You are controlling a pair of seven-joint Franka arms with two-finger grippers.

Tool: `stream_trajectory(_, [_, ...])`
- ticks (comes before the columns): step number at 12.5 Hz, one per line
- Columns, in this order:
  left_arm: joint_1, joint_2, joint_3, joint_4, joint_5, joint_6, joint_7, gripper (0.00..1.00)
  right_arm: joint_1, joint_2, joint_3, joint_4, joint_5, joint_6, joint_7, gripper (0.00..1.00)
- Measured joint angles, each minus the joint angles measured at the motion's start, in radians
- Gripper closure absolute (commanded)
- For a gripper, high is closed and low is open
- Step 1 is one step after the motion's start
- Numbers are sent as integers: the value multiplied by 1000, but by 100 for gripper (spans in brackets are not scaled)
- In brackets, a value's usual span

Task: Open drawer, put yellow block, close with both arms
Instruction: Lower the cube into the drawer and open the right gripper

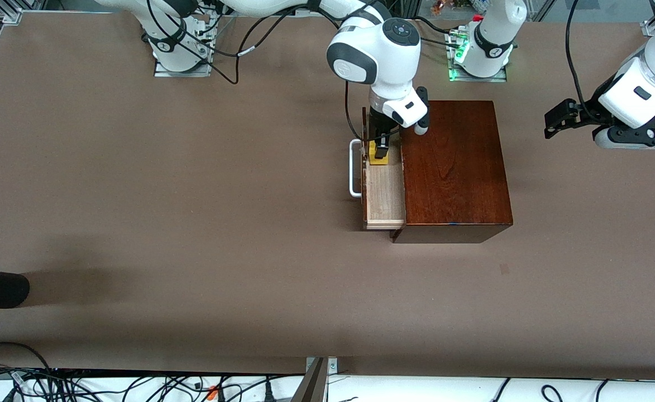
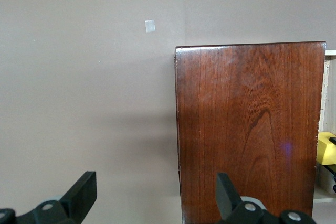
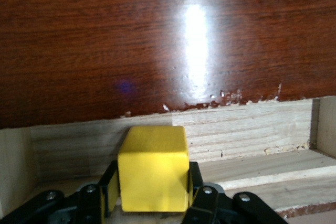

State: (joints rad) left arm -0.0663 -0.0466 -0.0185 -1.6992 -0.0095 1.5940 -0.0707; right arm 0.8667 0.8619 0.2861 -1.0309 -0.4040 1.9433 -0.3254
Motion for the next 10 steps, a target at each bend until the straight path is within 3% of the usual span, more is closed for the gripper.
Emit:
stream_trajectory(4, [0,0,0,0,0,0,0,0,0,3,0,0,0,1,-3,45])
stream_trajectory(6, [0,0,0,0,0,0,0,0,0,5,0,0,0,3,-3,0])
stream_trajectory(10, [0,0,0,0,0,0,0,0,-2,5,-13,1,-1,-14,-3,0])
